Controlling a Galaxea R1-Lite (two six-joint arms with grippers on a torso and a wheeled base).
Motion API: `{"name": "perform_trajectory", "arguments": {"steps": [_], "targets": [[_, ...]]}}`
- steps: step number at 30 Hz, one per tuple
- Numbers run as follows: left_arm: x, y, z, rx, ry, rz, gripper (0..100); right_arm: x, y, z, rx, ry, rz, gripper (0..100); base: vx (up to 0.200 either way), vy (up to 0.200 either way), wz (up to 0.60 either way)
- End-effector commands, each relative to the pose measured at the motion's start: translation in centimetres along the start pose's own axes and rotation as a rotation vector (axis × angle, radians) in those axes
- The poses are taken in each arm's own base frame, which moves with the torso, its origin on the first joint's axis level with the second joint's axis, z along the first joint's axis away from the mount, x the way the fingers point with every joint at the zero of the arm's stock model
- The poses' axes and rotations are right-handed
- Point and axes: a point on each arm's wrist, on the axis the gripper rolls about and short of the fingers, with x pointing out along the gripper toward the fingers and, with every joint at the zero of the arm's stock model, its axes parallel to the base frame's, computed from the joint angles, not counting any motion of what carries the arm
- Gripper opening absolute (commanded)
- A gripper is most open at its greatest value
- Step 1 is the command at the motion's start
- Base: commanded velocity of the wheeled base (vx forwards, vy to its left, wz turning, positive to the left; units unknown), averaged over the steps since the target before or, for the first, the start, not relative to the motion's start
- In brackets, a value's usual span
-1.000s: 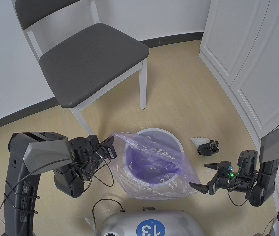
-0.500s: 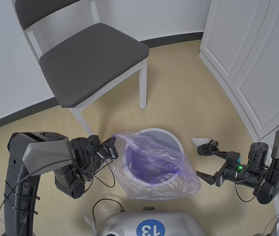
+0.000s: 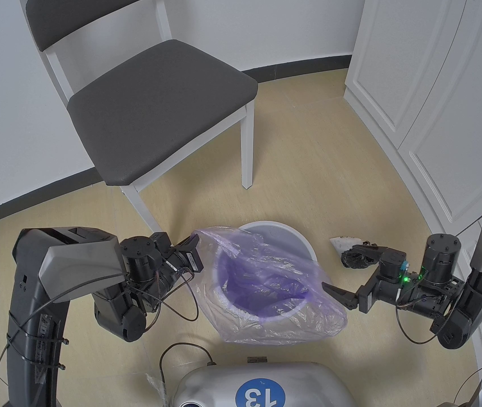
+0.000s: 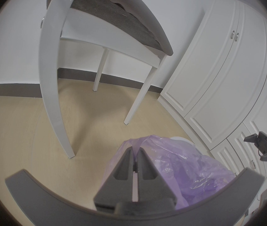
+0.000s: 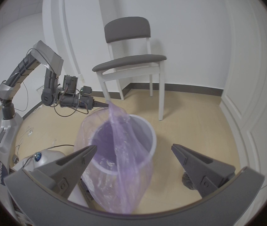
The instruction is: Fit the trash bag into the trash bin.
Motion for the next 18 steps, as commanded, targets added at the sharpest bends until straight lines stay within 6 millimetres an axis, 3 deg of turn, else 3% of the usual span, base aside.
{"name": "perform_trajectory", "arguments": {"steps": [1, 3, 8, 9, 15, 18], "targets": [[0.1, 0.1, 0.2, -0.019, -0.019, -0.001, 0, 2.3, 1.6, 3.3, -0.064, 0.074, 0.114, 100, 0.000, 0.000, 0.00], [0.0, 0.0, 0.1, -0.019, -0.017, -0.002, 0, 2.2, 1.1, 5.3, -0.160, 0.170, 0.155, 100, 0.000, 0.000, 0.00], [0.0, 0.1, -0.3, -0.019, -0.003, 0.001, 0, 2.8, 0.8, 6.4, -0.270, 0.215, 0.182, 100, 0.000, 0.000, 0.00], [0.0, 0.1, -0.6, -0.019, 0.003, 0.001, 100, 3.1, 0.8, 6.3, -0.296, 0.222, 0.176, 100, 0.000, 0.000, 0.00], [0.1, 0.4, -0.9, -0.026, 0.011, 0.007, 100, 5.1, 1.2, 5.7, -0.344, 0.231, 0.147, 100, 0.000, 0.000, 0.00], [0.1, 0.6, -0.3, -0.026, -0.007, 0.011, 100, 7.5, 1.5, 4.9, -0.371, 0.204, 0.145, 100, 0.000, 0.000, 0.00]]}}
